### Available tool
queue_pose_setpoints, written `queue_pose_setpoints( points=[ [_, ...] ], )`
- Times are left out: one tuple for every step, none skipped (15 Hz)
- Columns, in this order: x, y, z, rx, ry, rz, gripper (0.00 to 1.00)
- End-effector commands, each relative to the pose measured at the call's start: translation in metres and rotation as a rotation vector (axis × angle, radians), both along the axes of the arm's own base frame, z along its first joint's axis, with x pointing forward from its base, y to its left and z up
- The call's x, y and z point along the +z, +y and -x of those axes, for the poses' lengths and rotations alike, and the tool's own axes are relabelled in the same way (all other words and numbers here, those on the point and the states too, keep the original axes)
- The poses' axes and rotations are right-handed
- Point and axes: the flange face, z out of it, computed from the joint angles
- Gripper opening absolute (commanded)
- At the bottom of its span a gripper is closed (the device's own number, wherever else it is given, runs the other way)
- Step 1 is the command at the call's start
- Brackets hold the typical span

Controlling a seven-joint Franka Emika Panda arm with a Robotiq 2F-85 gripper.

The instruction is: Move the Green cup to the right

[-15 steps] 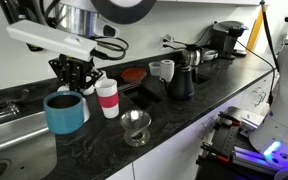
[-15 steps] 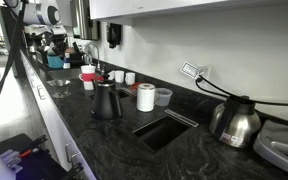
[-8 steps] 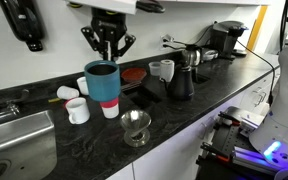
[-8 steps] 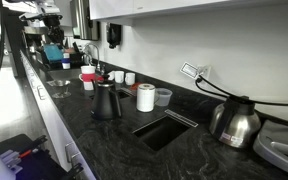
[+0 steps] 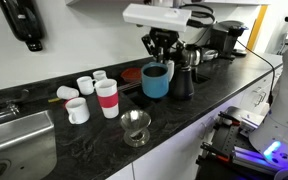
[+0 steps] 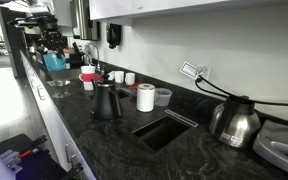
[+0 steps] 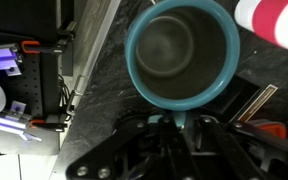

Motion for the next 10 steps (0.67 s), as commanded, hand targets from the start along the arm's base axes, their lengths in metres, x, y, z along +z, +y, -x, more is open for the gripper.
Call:
queue_pose_setpoints(
  points=[
    [-0.008,-0.009,0.008,-0.038,0.009,0.007,0.17],
    [-0.015,-0.015,0.015,-0.064,0.012,0.012,0.17],
    [-0.016,-0.019,0.019,-0.075,0.008,0.012,0.17],
    [-0.014,-0.019,0.020,-0.080,0.003,0.010,0.17],
    [-0.013,-0.019,0.021,-0.081,0.000,0.008,0.17],
    [-0.013,-0.019,0.021,-0.082,0.000,0.008,0.17],
    [-0.013,-0.019,0.021,-0.083,0.000,0.008,0.17],
    [-0.013,-0.020,0.021,-0.084,0.000,0.008,0.17],
    [-0.013,-0.020,0.020,-0.084,0.000,0.008,0.04],
    [-0.020,-0.022,0.017,-0.110,0.014,-0.003,0.04]
  ],
)
